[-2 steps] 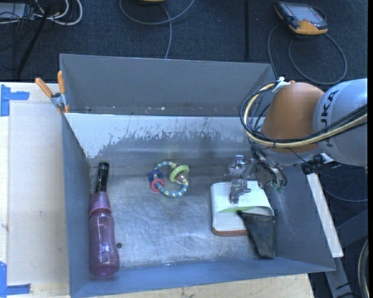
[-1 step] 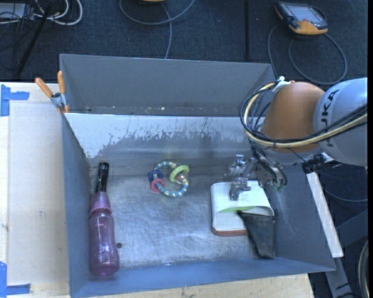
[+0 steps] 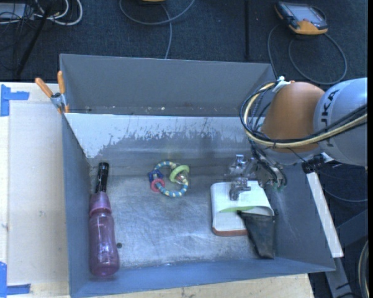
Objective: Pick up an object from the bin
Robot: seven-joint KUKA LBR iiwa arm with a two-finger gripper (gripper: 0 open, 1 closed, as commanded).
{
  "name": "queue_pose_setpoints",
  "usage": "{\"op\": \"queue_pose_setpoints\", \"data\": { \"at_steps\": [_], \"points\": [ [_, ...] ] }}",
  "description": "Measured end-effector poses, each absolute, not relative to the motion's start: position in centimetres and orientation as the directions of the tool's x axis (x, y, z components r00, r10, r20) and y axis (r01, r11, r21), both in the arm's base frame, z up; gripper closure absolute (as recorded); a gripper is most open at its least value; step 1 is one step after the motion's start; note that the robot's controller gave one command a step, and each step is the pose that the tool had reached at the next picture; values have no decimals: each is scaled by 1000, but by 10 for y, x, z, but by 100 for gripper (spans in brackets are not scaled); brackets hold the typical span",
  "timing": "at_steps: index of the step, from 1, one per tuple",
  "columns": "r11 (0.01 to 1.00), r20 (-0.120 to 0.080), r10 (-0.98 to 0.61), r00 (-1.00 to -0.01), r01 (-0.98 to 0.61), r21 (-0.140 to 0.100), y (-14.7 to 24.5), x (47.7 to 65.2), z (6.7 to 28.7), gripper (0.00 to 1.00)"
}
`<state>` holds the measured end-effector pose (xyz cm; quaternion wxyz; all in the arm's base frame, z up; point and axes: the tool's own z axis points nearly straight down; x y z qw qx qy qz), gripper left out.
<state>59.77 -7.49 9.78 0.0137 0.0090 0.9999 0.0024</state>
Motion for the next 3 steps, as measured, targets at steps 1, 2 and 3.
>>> {"op": "queue_pose_setpoints", "data": {
  "at_steps": [1,2,3],
  "points": [
    [1000,-48,19,-999,19,1,-76,600,95,0],
    [1000,-47,19,-999,19,1,-76,600,95,0],
    [1000,-5,-27,-1000,-27,0,-68,589,122,0]
  ]
}}
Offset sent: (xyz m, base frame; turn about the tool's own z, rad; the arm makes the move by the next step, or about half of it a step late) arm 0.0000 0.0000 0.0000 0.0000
